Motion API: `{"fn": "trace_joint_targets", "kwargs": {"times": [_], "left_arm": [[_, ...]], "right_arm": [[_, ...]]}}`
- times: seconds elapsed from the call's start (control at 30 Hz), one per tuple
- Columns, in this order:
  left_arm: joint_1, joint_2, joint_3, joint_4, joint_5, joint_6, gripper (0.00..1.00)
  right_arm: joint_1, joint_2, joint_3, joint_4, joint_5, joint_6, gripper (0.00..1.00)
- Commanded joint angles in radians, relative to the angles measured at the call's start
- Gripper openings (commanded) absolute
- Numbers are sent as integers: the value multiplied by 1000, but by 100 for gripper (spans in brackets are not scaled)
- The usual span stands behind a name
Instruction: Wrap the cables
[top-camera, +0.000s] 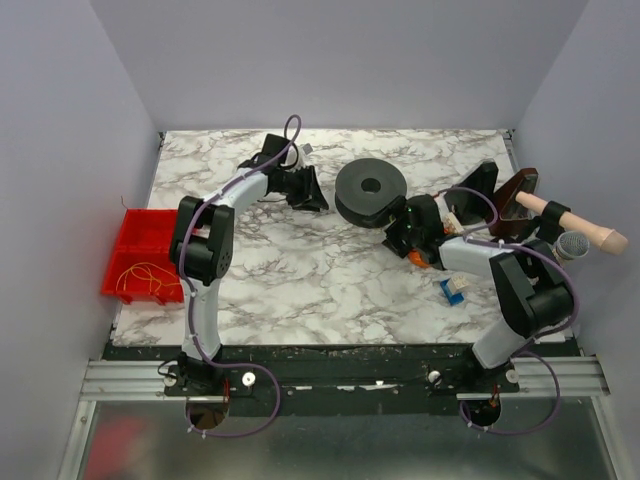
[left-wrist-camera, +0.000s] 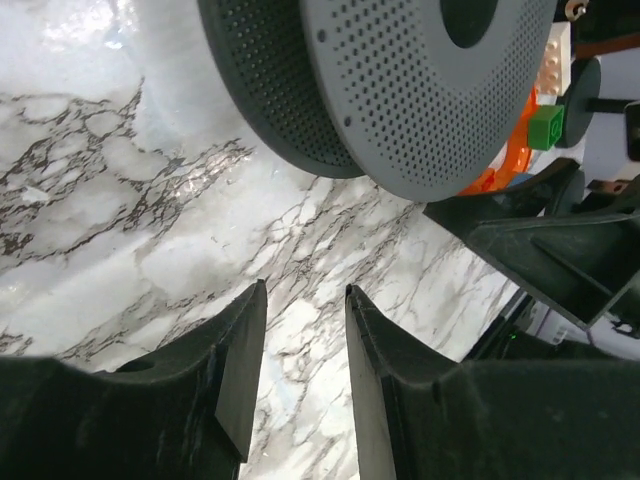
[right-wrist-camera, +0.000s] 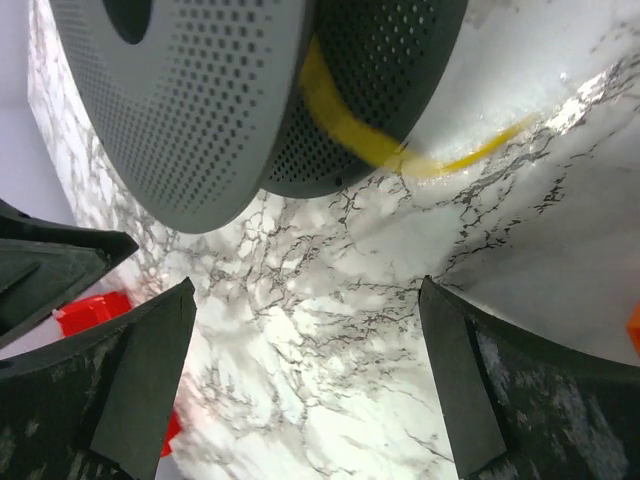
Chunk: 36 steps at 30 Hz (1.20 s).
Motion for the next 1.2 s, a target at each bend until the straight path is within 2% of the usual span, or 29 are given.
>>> {"fn": "trace_joint_targets", "kwargs": {"times": [0.0, 0.13, 0.23, 0.3, 0.4, 0.53, 0.57, 0.67, 0.7, 0.87, 1.0, 1.1, 1.17], "left_arm": [[-20, -50, 21, -7, 66, 189, 44], [-28, -93, 30, -102, 161, 505, 42], [-40, -138, 10, -252, 181, 886, 40], [-43, -165, -11, -286, 170, 984, 40], [-44, -185, -15, -250, 147, 963, 40], [-44, -193, -9, -124, 107, 816, 40], [-44, -193, -2, -98, 98, 793, 40], [-44, -192, 21, -67, 52, 753, 41], [-43, -195, 28, -68, 38, 753, 41], [-47, -239, 39, -70, -107, 783, 44], [-49, -312, 16, -59, -314, 818, 45], [-46, -417, -70, -33, -431, 864, 47], [-43, -510, -193, 2, -477, 886, 49]], "right_arm": [[2, -81, 8, -25, 68, -191, 100], [2, -176, 29, -101, 57, -361, 100], [2, -218, 37, -158, -47, -452, 100], [2, -250, 43, -178, -94, -530, 100], [1, -296, 72, -187, -101, -628, 100], [-30, -288, 214, -258, -35, -736, 98], [-56, -272, 256, -310, -47, -745, 93], [-139, -207, 401, -376, -148, -754, 68], [-149, -187, 453, -400, -162, -775, 63], [-156, -81, 656, -542, -145, -909, 66], [-157, -8, 722, -565, -139, -970, 69], [-157, 22, 756, -566, -151, -998, 70], [-157, 23, 764, -565, -169, -1006, 72]]}}
